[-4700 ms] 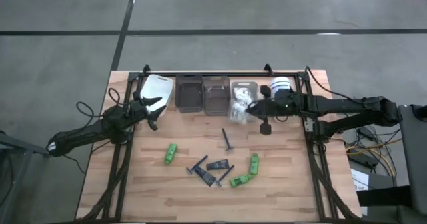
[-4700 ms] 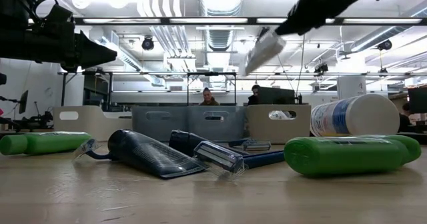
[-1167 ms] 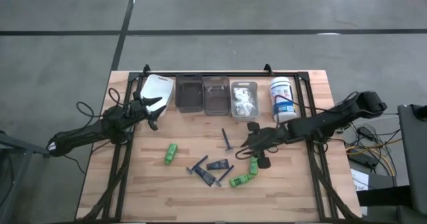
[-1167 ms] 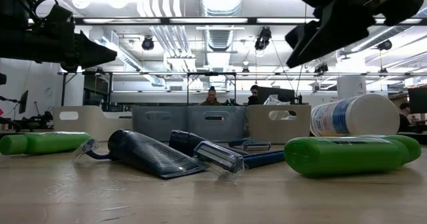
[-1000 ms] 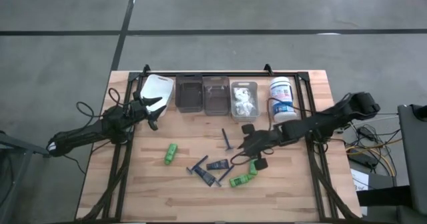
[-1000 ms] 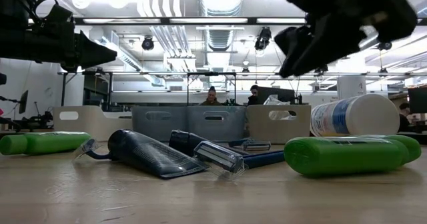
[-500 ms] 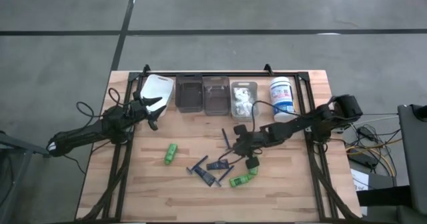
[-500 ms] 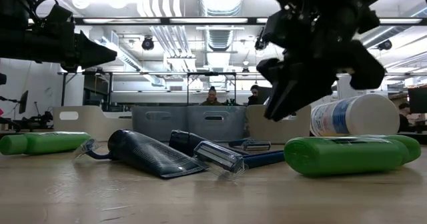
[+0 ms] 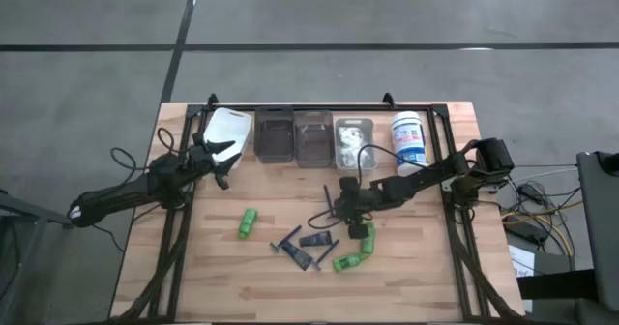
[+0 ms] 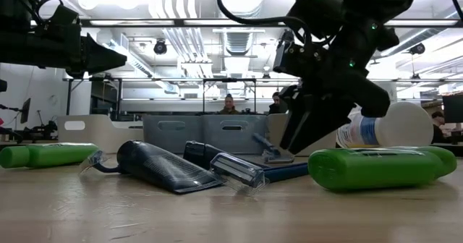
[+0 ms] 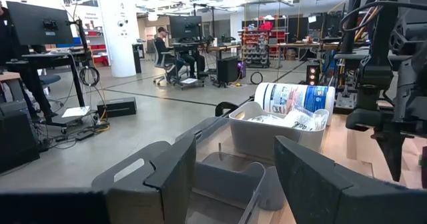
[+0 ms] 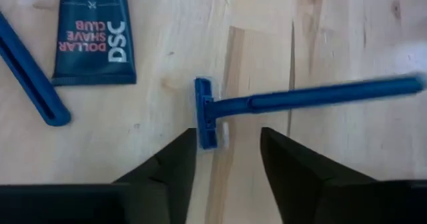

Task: Pick & Place Travel size toiletries
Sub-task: Put the top razor into the right black bin, then put the right razor into the right black bin

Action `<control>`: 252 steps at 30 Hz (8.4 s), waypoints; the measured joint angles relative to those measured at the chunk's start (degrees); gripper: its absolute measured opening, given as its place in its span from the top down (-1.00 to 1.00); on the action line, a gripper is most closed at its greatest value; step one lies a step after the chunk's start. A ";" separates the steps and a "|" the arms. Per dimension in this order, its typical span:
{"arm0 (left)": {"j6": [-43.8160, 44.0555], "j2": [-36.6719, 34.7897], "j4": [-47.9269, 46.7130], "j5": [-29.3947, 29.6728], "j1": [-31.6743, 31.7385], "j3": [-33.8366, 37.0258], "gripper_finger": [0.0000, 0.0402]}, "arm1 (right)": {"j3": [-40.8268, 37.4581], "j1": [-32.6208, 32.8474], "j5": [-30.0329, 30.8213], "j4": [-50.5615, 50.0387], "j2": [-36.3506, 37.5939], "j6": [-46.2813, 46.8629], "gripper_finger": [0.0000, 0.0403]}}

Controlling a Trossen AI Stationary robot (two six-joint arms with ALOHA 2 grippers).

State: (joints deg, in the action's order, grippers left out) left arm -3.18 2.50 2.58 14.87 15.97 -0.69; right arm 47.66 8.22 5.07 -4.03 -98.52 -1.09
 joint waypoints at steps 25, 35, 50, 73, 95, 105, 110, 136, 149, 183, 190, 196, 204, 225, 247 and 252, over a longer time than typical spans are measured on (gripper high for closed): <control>0.00 0.00 0.00 -0.01 0.04 0.00 -0.03 | 1.39 0.01 -1.02 -3.26 0.97 -0.83 -0.23; 0.00 0.00 0.01 -0.01 0.04 0.00 -0.03 | 1.44 0.18 -1.04 -4.65 1.53 3.34 -0.06; -0.01 0.00 -0.01 0.00 0.04 0.00 -0.03 | 1.40 1.58 -1.17 -4.15 -0.20 8.97 -0.03; -0.01 0.00 0.01 -0.02 -0.02 0.00 -0.03 | 1.68 2.55 -0.99 1.62 -5.03 13.17 0.24; 0.00 0.00 0.01 -0.02 0.07 0.00 -0.03 | 11.30 -0.25 -5.59 -18.33 1.18 3.52 0.85; -0.01 0.00 0.01 -0.02 0.04 0.00 -0.03 | 13.20 -4.50 -8.50 -18.57 13.08 -2.50 0.87; -0.01 0.00 0.01 0.00 0.04 0.00 -0.03 | 14.90 -6.66 -8.54 -19.78 17.90 -5.92 0.87; -0.01 0.00 0.01 0.00 0.04 0.00 -0.03 | 20.54 -17.77 -8.49 -23.50 11.60 -18.07 0.86; -0.02 0.00 -0.01 -0.02 0.04 0.00 -0.03 | 29.86 -26.48 -8.43 -24.98 -2.04 -24.69 0.86; 0.00 0.00 0.00 -0.02 0.00 0.00 -0.03 | 32.48 -28.12 -5.98 -20.63 -13.84 -21.50 0.46; 0.00 0.00 -0.01 -0.02 0.05 0.00 -0.03 | 32.48 -28.12 -6.02 -20.95 -13.73 -21.39 0.18; -0.01 0.00 0.00 -0.02 0.04 -0.01 -0.03 | 32.48 -28.12 -6.61 -23.29 -11.09 -22.28 0.02; -0.01 0.02 0.00 0.00 0.04 -0.01 -0.03 | 32.38 -28.12 -6.72 -30.57 -1.94 -19.64 -0.03; 0.00 0.00 0.01 0.00 0.04 0.00 -0.03 | 30.90 -27.17 -8.19 -30.47 7.66 -14.40 0.26; 0.00 0.00 -0.01 -0.02 0.04 -0.01 -0.03 | 24.85 -15.89 -14.20 -18.91 7.65 -7.16 0.70; 0.00 0.00 0.00 -0.01 0.03 -0.01 -0.03 | 24.87 -14.80 -14.17 -19.36 7.65 -7.58 0.79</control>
State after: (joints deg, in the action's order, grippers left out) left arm -3.18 2.50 2.58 14.86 16.00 -0.70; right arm 72.53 -6.58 -9.10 -23.39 -90.87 -8.67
